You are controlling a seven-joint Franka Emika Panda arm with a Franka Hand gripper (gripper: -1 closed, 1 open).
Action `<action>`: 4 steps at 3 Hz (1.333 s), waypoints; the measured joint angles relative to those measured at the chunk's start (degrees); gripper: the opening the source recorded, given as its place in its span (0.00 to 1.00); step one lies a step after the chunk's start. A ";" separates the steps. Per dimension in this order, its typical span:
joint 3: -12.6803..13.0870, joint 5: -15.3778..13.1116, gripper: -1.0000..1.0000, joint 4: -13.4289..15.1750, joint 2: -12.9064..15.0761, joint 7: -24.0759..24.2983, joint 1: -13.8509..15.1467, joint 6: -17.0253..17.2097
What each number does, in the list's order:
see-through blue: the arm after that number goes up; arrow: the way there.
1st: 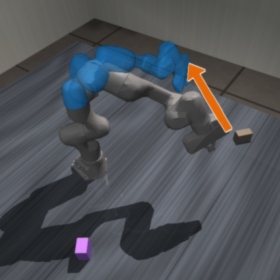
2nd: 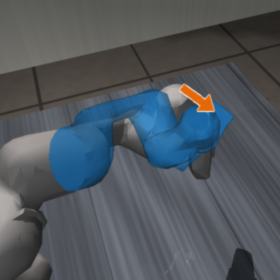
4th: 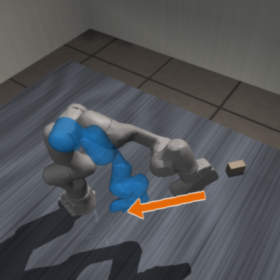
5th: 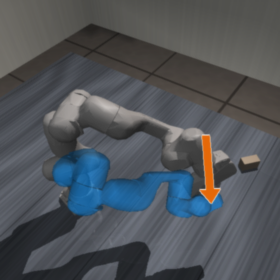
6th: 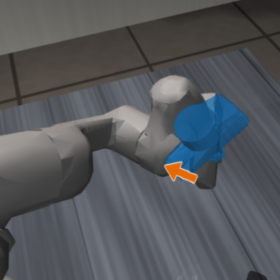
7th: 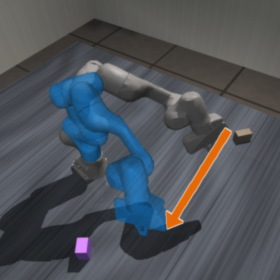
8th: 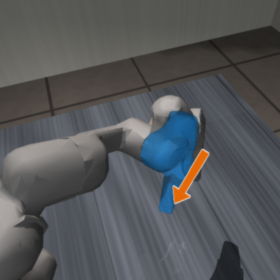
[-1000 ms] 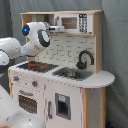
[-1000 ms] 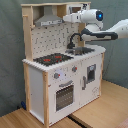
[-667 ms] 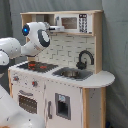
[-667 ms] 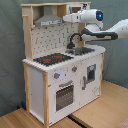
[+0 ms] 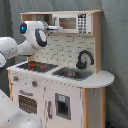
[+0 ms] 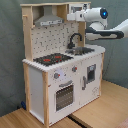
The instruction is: Play with the kitchen
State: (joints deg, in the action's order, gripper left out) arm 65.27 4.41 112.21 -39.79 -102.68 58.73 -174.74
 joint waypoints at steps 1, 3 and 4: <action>-2.44 0.06 0.00 2.47 1.44 -0.27 -3.94 -2.62; -7.51 0.06 0.00 7.67 2.13 -2.92 -11.11 -7.36; -9.89 0.06 0.00 10.28 2.21 -4.37 -14.33 -10.37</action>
State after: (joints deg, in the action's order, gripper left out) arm 55.38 4.47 122.49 -37.58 -107.06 44.40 -185.11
